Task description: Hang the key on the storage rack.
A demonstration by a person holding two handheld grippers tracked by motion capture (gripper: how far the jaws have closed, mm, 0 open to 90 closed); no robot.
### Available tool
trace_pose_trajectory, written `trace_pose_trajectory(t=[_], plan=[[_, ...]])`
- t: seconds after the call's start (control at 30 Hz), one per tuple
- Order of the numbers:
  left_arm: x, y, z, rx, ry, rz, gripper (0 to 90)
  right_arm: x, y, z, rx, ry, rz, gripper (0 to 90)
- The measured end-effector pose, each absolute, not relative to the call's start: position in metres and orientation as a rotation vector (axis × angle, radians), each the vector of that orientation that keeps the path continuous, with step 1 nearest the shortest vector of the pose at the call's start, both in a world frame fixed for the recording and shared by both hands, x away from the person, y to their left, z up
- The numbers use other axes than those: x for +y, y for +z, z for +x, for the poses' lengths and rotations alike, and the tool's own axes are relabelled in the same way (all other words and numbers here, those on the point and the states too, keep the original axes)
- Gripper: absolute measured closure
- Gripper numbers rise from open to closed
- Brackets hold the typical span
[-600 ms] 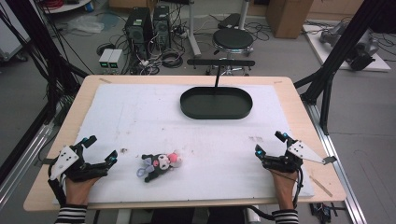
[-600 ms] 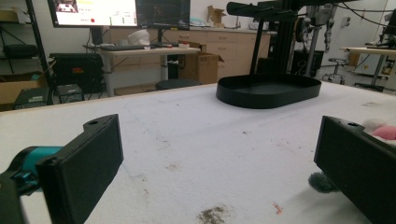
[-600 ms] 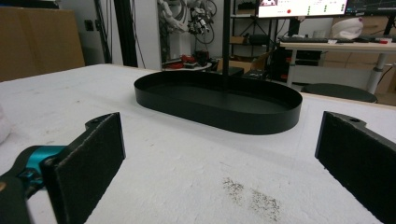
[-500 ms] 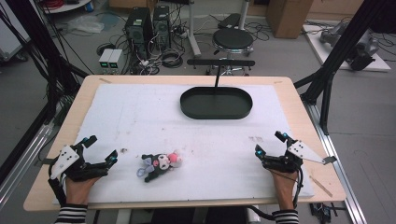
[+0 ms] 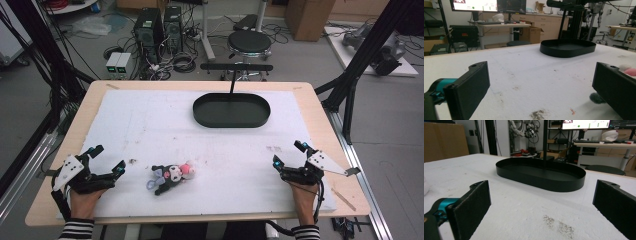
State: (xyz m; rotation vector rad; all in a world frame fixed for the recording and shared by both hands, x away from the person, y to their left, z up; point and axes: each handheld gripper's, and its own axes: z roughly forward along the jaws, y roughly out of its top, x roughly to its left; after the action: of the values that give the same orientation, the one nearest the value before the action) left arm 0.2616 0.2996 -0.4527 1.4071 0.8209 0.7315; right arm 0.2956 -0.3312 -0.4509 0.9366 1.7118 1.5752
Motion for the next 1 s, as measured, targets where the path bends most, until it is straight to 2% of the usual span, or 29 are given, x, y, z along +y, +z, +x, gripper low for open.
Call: trace_pose_trajectory(t=[0.4,0.57,1.0], plan=[[0.306,-0.431,0.265,0.757,0.689,1.493,1.7,-0.332,-0.451,0.296,1.71,1.583,0.941,0.5],[0.299,-0.411,0.271,0.72,0.574,1.62,1.7,-0.332,-0.451,0.296,1.715,1.581,0.942,0.5],[0.249,-0.366,0.295,0.523,0.414,1.935,1.7,-0.332,-0.451,0.296,1.711,1.58,0.939,0.5]])
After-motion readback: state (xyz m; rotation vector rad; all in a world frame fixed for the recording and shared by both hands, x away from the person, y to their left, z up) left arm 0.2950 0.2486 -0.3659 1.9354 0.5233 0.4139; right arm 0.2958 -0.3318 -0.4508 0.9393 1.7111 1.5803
